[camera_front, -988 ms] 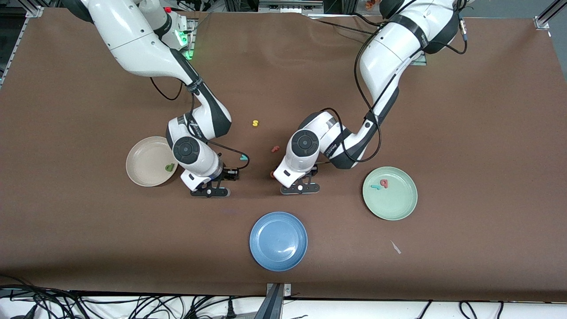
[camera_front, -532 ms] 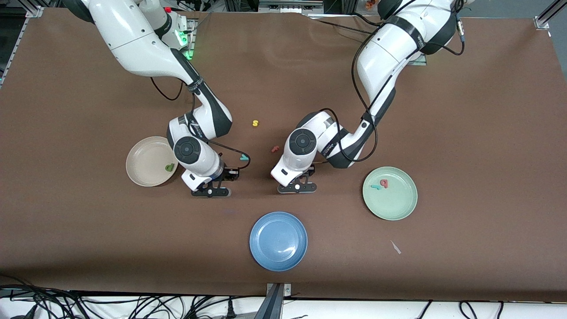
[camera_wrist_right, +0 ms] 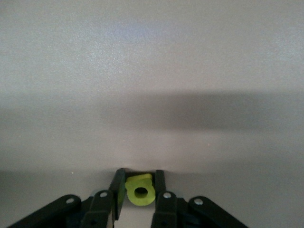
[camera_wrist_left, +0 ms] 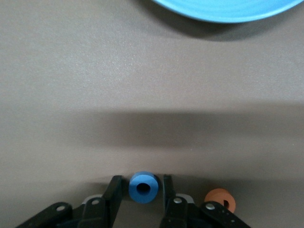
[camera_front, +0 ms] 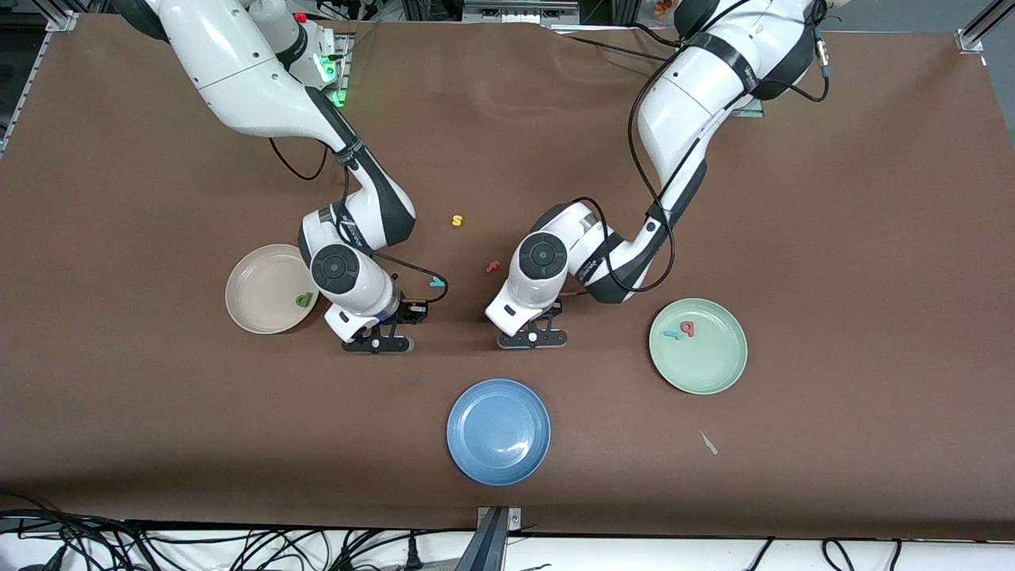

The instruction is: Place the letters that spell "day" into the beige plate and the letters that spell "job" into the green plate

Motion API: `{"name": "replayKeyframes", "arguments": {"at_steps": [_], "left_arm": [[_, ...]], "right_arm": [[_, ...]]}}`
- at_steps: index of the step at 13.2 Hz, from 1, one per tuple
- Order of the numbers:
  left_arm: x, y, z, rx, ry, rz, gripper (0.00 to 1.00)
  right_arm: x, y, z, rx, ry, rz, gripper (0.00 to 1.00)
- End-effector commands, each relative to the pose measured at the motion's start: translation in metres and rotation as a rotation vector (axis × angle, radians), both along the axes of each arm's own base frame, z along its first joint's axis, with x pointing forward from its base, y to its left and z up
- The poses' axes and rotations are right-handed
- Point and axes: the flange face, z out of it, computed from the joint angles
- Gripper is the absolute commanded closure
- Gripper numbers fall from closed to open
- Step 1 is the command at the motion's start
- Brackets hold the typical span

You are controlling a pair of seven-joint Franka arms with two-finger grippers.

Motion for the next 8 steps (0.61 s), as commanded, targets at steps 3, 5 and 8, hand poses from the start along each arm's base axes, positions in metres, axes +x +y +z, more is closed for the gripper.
{"name": "replayKeyframes", "arguments": {"at_steps": [3,5,8], "left_arm": [[0.006,0.003,-0.005,-0.001,-0.008,-0.012,0.85],[0.016,0.011,0.018,0.015,-0.041,-0.012,0.85],[0.035,0.042,0.055,0.073,-0.039,-0.025,0.89]], "right_arm": [[0.013,0.007,0.018,-0.027,0.047,0.005,0.87],[0.016,0.000,0.023,-0.032,0.045,-0.002,0.87],[0.008,-0.023,0.042,-0.061,0.042,-0.005,0.87]]}}
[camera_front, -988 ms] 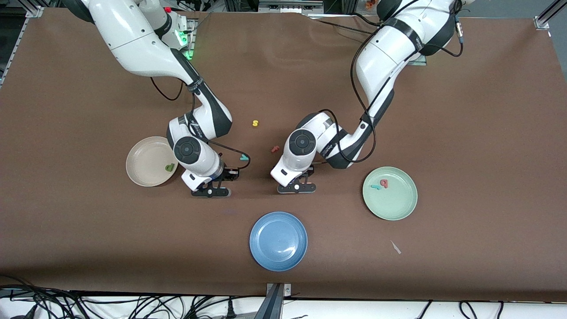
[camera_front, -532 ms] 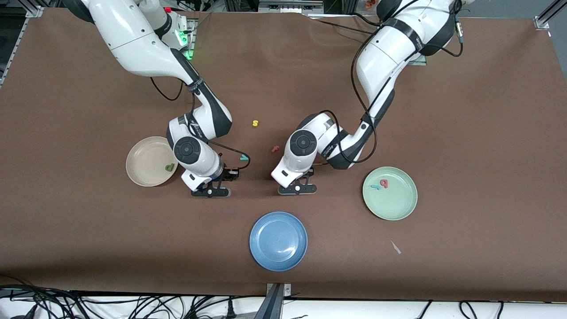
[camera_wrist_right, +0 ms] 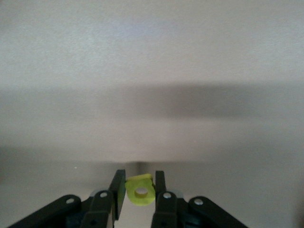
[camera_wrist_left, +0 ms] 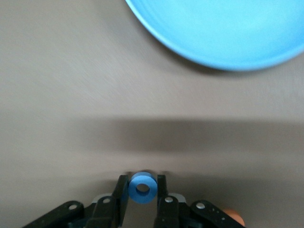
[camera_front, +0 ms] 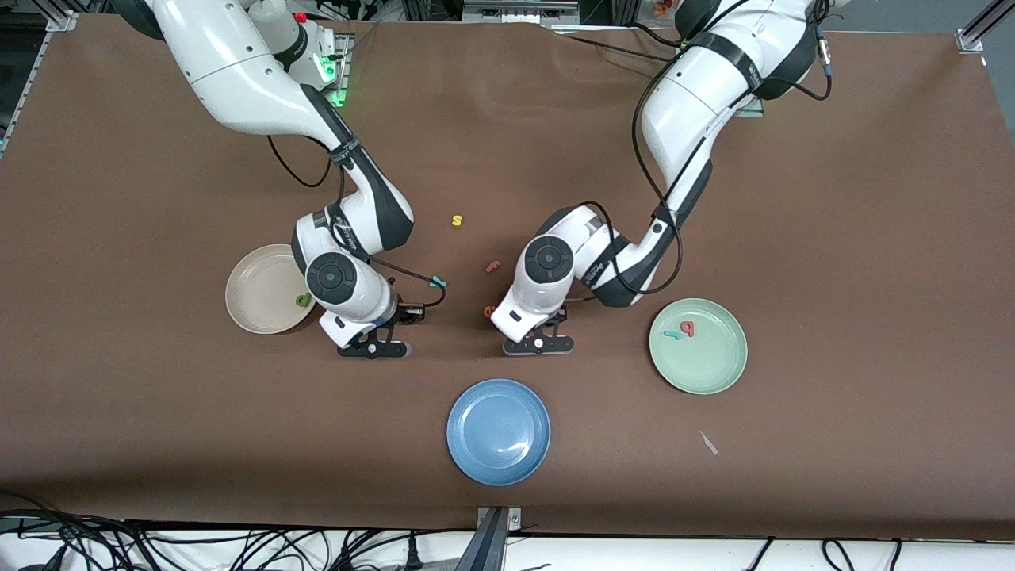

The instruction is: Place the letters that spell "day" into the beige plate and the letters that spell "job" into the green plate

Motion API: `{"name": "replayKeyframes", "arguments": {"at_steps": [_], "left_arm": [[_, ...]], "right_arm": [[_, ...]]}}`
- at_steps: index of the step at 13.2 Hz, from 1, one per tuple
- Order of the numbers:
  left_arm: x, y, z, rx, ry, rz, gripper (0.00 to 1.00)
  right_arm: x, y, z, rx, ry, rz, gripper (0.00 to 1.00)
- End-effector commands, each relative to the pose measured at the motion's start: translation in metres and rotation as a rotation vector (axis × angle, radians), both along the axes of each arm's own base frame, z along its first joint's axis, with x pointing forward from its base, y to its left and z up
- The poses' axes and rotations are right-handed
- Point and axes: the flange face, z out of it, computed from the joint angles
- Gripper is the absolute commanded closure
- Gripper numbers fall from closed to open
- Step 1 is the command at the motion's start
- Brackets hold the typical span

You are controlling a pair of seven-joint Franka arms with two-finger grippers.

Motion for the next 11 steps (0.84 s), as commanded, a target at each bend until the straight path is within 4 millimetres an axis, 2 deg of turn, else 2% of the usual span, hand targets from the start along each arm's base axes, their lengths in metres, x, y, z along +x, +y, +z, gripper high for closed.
{"name": "replayKeyframes", "arguments": {"at_steps": [1,3,6,9,11], "left_arm": [[0.018,0.040,0.048,0.078,0.024,-0.053,0.88],[0.032,0.079,0.061,0.121,0.073,-0.107,0.86],[0.048,0.142,0.068,0.138,0.108,-0.220,0.85],[0.062,0.213,0.062,0.136,0.150,-0.263,0.84],[0.071,0.247,0.052,0.203,0.149,-0.291,0.81]], "right_arm": [[-0.011,-0.028,0.025,-0.037,-0.005,0.026,0.87],[-0.027,-0.057,0.029,-0.045,-0.036,0.064,0.87],[-0.048,-0.097,0.038,-0.055,-0.074,0.128,0.87],[-0.057,-0.140,0.044,-0.074,-0.072,0.193,0.87],[-0.058,-0.172,0.035,-0.085,-0.088,0.243,0.87]]}}
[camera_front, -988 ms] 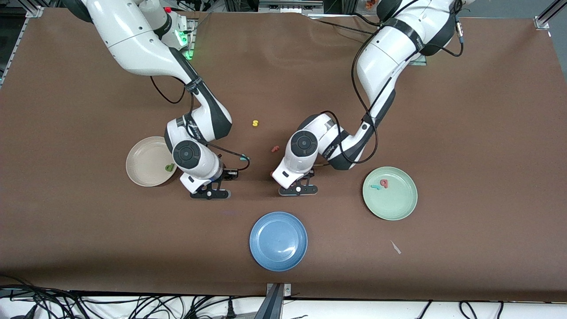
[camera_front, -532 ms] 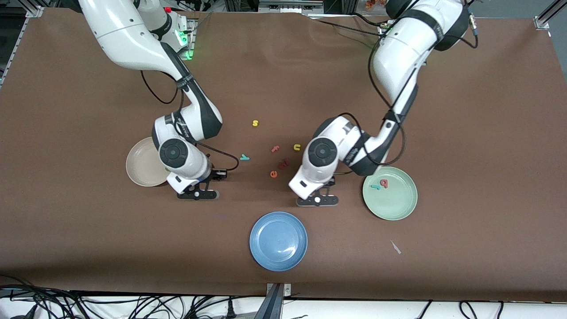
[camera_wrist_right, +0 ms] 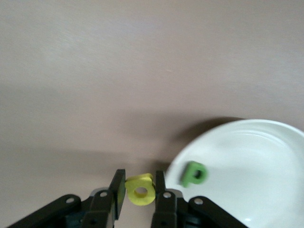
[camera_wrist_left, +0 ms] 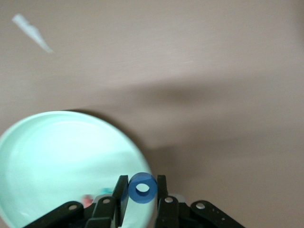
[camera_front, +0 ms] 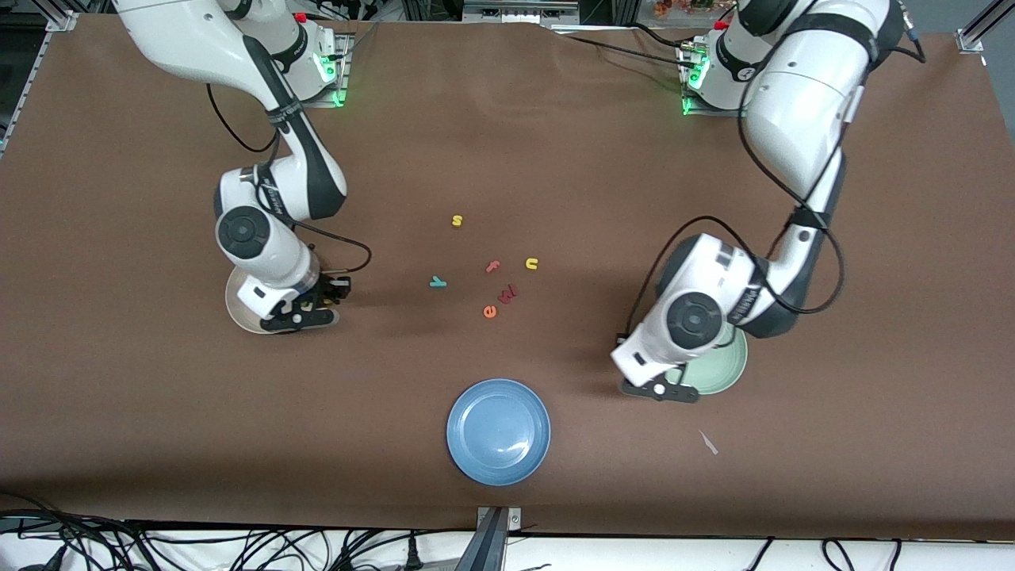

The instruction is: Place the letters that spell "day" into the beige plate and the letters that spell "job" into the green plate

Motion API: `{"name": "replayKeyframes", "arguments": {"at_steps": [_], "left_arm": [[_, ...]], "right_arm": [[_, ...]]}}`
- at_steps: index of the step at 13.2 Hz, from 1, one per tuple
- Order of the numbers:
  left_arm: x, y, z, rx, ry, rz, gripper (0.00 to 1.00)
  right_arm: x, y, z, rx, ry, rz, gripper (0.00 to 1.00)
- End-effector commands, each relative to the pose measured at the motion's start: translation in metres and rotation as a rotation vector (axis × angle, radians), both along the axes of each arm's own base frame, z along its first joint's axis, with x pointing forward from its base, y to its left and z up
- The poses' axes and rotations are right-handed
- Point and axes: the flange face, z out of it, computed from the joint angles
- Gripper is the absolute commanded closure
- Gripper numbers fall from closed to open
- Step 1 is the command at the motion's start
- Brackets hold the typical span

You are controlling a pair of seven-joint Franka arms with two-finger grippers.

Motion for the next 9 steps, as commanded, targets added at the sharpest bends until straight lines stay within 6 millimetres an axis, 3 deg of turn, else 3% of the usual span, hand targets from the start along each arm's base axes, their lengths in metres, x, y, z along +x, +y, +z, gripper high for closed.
{"name": "replayKeyframes", "arguments": {"at_steps": [1,3,4,6,8,9], "left_arm": [[-0.002,0.039,-0.005,0.095,0.000,-0.074,0.81],[-0.003,0.051,-0.028,0.098,0.010,-0.070,0.81],[-0.006,0.052,-0.035,0.096,0.016,-0.065,0.73],[-0.005,0.052,-0.031,0.095,0.011,-0.072,0.00],[-0.001,0.051,-0.015,0.083,-0.006,-0.054,0.00],[0.001,0.050,0.004,0.079,-0.032,-0.049,0.00]], "right_arm": [[-0.011,-0.041,-0.005,-0.010,-0.033,0.077,0.87],[-0.007,-0.064,-0.012,-0.023,-0.029,0.096,0.85],[-0.006,-0.075,-0.012,-0.022,-0.026,0.105,0.76],[-0.004,-0.089,-0.013,-0.023,-0.019,0.100,0.00],[-0.003,-0.076,-0.010,0.015,-0.012,0.054,0.00],[-0.002,-0.059,-0.007,0.046,-0.007,0.013,0.00]]}}
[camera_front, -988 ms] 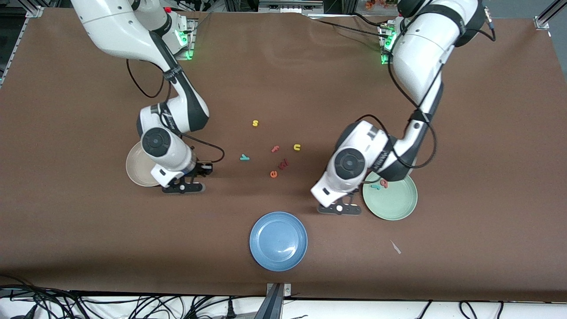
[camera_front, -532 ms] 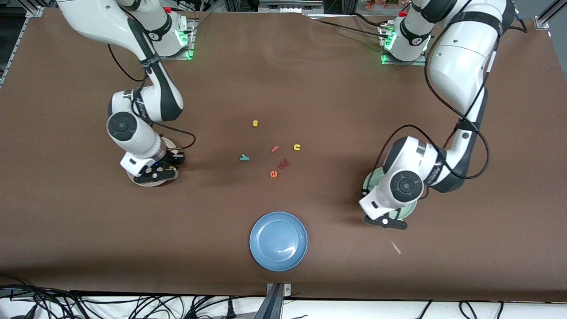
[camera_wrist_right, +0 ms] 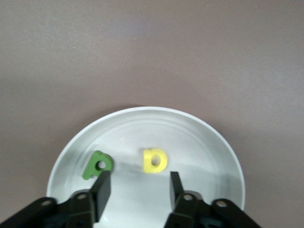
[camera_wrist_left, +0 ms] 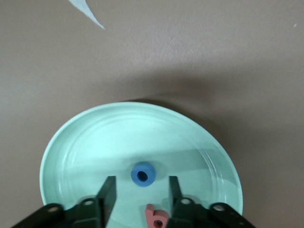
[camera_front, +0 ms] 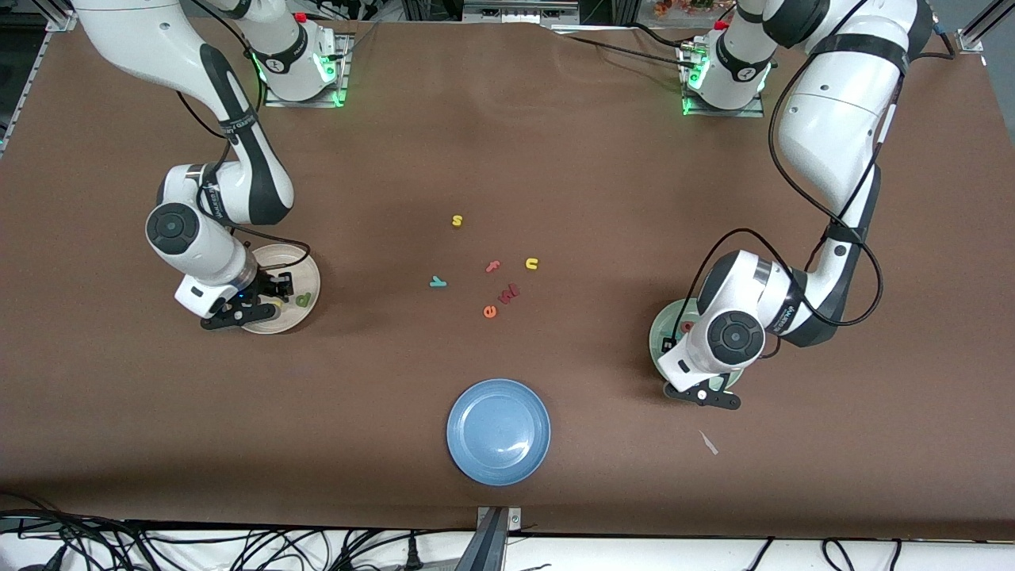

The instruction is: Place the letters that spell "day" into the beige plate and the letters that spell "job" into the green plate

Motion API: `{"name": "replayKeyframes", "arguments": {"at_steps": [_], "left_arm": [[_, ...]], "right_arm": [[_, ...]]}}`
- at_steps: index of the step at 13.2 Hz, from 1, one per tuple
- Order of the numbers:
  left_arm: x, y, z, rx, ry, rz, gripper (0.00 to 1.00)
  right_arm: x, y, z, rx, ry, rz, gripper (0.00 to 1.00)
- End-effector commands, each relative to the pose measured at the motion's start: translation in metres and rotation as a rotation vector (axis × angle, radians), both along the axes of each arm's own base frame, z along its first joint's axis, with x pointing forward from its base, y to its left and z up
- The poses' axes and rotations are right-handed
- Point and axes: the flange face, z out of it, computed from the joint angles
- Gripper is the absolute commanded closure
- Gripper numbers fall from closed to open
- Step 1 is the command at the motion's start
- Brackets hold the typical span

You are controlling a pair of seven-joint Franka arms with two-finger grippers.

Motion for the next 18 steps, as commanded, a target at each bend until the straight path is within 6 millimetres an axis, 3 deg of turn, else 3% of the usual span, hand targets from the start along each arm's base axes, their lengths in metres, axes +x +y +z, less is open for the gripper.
{"name": "replayKeyframes", "arguments": {"at_steps": [1,6,10,12,13,15,16,18], "left_arm": [[0.003,0.000,0.053,0.005,-0.059,-0.009,0.00],[-0.006,0.015,0.176,-0.098,-0.102,0.094,0.00],[-0.021,0.063,0.251,-0.163,-0.086,0.193,0.00],[-0.052,0.062,0.311,-0.143,-0.101,0.188,0.00],[-0.076,0.064,0.330,-0.123,-0.080,0.187,0.00],[-0.112,0.069,0.339,-0.093,-0.067,0.196,0.00],[-0.124,0.087,0.336,-0.073,-0.066,0.229,0.00],[-0.156,0.096,0.319,-0.065,-0.104,0.231,0.00]], "right_arm": [[-0.003,0.041,0.008,0.063,0.017,-0.075,0.00],[-0.020,0.120,0.010,0.110,0.029,-0.244,0.00],[-0.032,0.184,0.008,0.120,0.031,-0.335,0.00],[-0.039,0.208,0.006,0.120,0.032,-0.375,0.00],[-0.042,0.220,0.004,0.120,0.033,-0.385,0.00],[-0.044,0.237,-0.001,0.121,0.034,-0.402,0.00],[-0.044,0.249,-0.001,0.126,0.029,-0.394,0.00],[-0.045,0.265,-0.008,0.120,0.028,-0.350,0.00]]}}
